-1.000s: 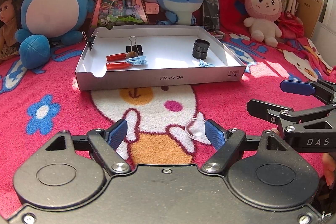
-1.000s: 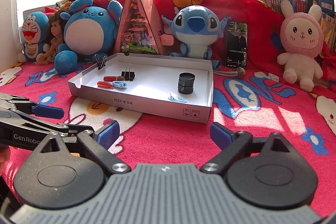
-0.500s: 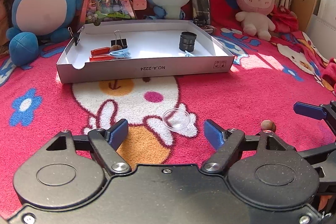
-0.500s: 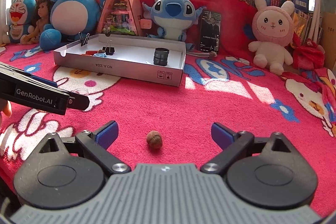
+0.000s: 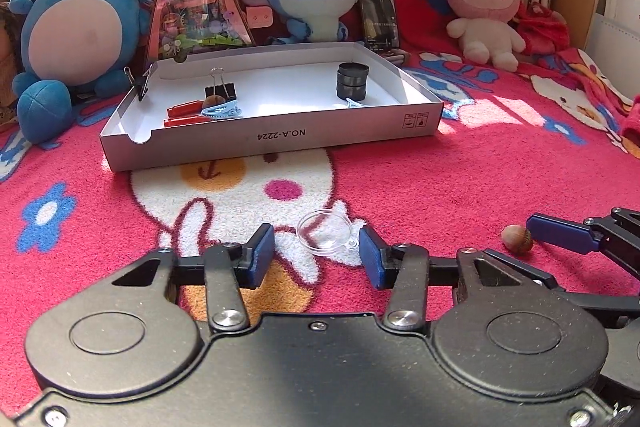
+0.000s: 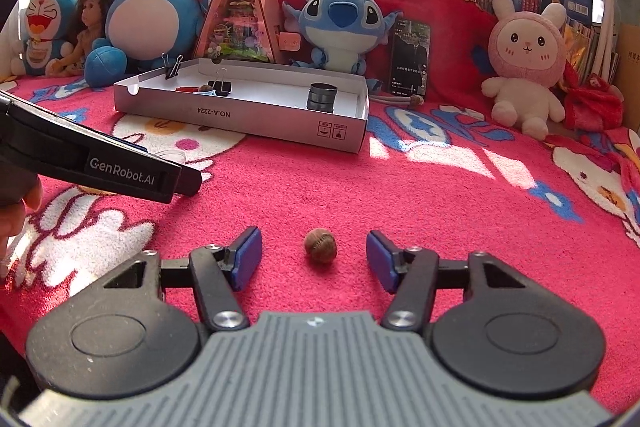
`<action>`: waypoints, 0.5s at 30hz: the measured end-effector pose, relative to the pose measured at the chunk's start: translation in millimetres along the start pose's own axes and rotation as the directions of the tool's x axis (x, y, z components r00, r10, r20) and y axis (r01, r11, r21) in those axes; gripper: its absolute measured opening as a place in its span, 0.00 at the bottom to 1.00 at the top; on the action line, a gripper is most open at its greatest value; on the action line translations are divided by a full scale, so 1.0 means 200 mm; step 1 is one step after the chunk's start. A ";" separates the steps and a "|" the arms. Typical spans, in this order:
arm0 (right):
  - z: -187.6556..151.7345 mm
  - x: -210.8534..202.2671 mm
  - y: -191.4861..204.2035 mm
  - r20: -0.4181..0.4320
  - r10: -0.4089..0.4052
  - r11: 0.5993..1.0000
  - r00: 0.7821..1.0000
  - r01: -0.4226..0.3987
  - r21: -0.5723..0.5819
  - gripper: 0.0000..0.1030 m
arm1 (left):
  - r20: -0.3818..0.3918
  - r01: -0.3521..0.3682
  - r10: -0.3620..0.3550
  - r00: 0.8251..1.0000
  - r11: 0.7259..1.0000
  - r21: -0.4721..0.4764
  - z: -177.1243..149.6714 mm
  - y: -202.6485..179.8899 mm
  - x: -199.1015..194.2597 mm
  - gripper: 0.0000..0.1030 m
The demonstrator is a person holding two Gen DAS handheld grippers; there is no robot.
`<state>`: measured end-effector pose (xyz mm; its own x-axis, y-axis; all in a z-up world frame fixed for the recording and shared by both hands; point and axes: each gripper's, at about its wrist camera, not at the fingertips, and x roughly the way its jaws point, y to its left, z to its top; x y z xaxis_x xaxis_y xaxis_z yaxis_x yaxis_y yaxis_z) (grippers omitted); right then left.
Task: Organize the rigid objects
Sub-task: 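Close the right gripper on the acorn while the left grasps the clear plastic cup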
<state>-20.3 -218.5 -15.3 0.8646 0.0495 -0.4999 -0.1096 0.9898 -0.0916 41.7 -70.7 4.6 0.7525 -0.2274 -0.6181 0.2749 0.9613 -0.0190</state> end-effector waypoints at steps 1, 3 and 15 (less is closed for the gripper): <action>0.00 0.00 0.00 0.001 -0.003 1.000 1.000 0.003 0.004 0.48 | 0.004 -0.007 0.007 1.000 1.000 -0.003 0.00 0.00 0.00 0.32; 0.00 0.00 0.01 0.001 -0.006 1.000 1.000 0.006 0.004 0.34 | 0.009 -0.025 0.025 1.000 1.000 -0.012 0.00 0.00 -0.01 0.26; 0.03 0.01 0.03 0.000 0.007 1.000 1.000 -0.007 0.015 0.20 | 0.013 -0.040 0.040 0.999 0.998 -0.049 0.01 0.05 -0.03 0.26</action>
<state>-17.2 -212.2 -11.8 0.8640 0.0569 -0.5002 -0.1087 0.9912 -0.0750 41.5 -61.0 10.5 0.7707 -0.1905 -0.6081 0.2153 0.9760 -0.0330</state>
